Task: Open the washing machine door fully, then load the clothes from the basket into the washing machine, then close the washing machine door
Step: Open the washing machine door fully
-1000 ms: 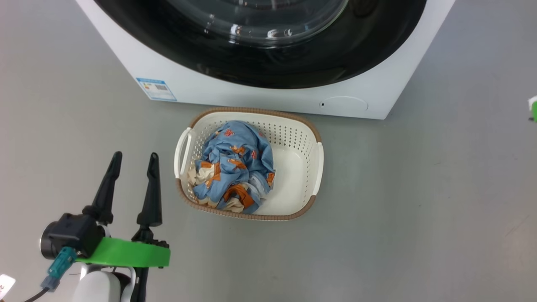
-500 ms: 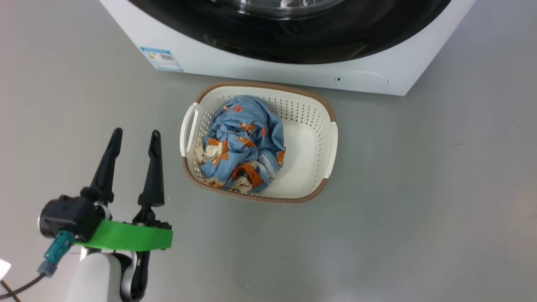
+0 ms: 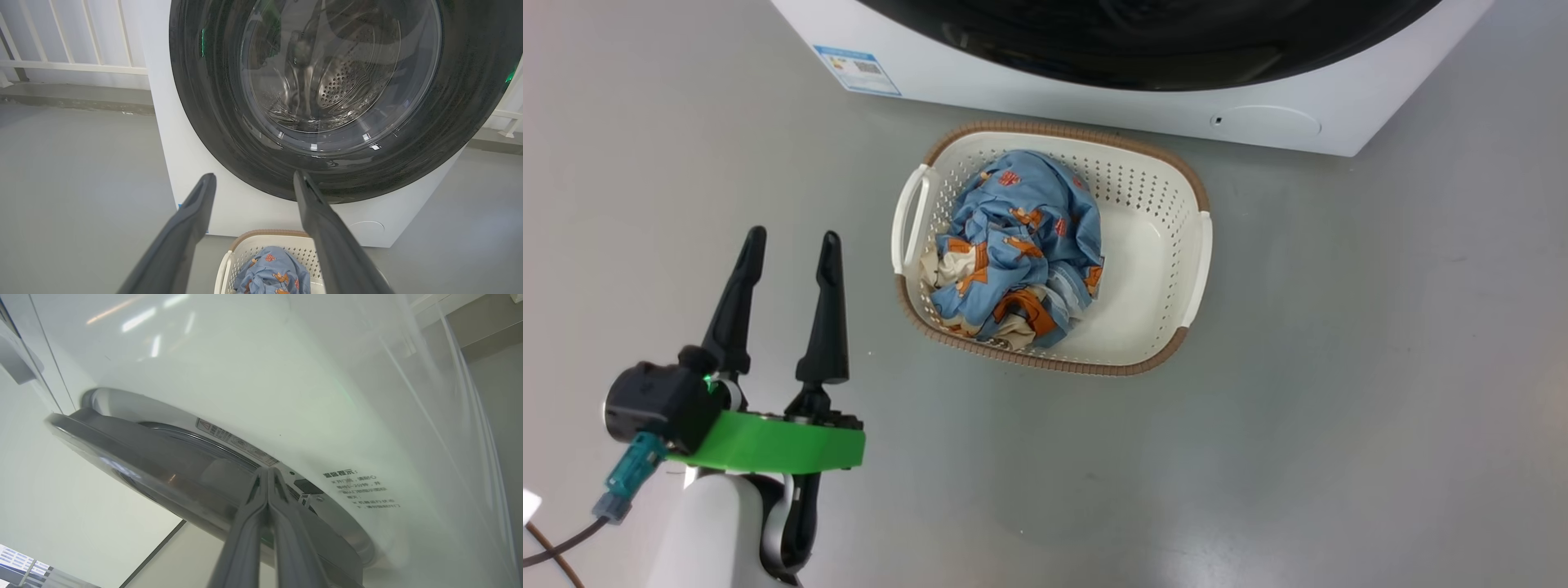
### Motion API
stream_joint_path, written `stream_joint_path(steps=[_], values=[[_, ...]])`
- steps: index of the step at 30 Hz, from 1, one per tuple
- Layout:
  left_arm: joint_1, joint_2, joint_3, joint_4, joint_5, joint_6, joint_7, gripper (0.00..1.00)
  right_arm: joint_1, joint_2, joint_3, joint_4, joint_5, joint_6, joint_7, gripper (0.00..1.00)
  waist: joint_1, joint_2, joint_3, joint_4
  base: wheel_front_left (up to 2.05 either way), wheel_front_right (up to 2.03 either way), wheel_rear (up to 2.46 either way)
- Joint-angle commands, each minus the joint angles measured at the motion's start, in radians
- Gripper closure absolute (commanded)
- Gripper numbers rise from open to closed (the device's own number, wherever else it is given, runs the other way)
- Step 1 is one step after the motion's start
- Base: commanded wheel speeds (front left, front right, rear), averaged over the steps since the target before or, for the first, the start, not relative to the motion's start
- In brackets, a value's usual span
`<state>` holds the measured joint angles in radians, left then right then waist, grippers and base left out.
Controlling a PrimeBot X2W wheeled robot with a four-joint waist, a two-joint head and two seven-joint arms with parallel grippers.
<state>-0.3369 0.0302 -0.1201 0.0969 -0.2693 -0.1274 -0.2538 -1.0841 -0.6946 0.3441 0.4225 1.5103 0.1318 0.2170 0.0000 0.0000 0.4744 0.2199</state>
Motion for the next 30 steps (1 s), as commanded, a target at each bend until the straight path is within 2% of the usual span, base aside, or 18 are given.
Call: stream_joint_path(steps=[1,10,30], values=[[-0.015,0.02,0.028,-0.028,-0.005,0.005,-0.008,0.0,-0.007,-0.014,0.002,-0.025,0.012,-0.001,0.011,1.0,0.0,0.0,0.005,0.005,0.0,0.0,0.0],[-0.022,0.02,0.016,-0.034,-0.019,0.014,-0.008,0.0,-0.076,-0.017,0.013,0.0,0.056,-0.001,0.101,1.0,0.0,0.0,0.031,0.028,0.0,0.0,0.0],[-0.035,0.02,-0.004,-0.037,-0.055,0.032,-0.008,0.0,-0.186,0.02,0.022,0.083,0.113,-0.001,0.269,1.0,0.0,0.0,0.056,0.056,0.0,0.0,0.0]])
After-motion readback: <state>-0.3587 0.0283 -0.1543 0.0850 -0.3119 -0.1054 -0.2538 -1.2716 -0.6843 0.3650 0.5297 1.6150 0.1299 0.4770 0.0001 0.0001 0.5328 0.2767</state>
